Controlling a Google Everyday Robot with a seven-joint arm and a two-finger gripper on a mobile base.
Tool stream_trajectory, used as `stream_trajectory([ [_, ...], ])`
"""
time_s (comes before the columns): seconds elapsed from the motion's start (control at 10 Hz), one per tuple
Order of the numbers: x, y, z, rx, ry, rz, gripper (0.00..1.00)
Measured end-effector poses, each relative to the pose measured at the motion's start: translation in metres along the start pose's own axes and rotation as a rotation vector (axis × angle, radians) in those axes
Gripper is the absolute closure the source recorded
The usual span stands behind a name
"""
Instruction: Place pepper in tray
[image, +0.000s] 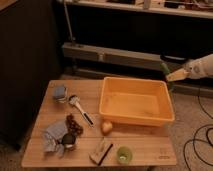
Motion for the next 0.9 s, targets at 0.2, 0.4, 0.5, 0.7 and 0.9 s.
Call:
stream_trajectory([
  [0.2,0.008,-0.002,0.042,-0.002,0.051,-0.017,1.0],
  [0.4,0.005,0.004,0.077,-0.008,0.105,-0.039,1.0],
  [0.5,0.006,0.006,0.092,-0.013,0.134,-0.046,1.0],
  [0.7,0.007,0.008,0.109,-0.017,0.181,-0.058,1.0],
  [0.9,0.006,0.008,0.129,-0.007,0.234,-0.08,1.0],
])
